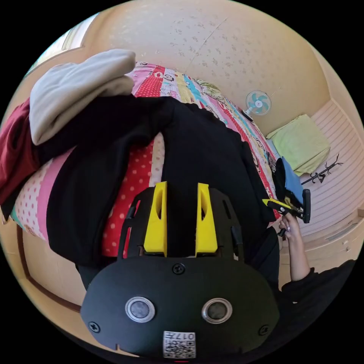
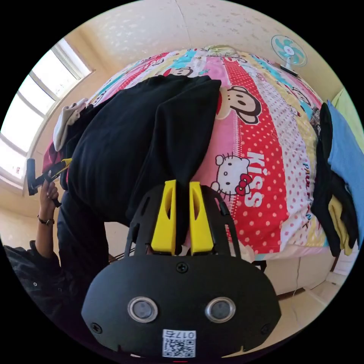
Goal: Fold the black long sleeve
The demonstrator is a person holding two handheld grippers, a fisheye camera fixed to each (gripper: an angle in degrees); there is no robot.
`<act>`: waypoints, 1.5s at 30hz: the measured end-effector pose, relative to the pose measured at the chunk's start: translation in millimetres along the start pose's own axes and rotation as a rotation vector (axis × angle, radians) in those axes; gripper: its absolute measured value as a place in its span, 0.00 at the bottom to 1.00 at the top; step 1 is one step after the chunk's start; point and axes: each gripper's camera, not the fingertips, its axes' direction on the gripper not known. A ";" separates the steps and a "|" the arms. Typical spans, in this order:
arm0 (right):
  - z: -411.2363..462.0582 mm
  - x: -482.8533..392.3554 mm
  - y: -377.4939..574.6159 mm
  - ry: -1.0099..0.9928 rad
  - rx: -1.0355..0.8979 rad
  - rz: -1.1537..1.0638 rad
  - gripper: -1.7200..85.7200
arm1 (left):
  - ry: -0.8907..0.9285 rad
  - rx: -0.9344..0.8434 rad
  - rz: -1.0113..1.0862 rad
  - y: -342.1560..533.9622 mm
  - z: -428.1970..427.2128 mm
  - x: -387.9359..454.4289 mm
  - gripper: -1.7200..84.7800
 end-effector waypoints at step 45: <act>151.7 -59.8 -114.7 0.236 -0.445 -0.207 0.08 | 0.555 0.334 -1.021 40.0 -56.3 -274.8 0.21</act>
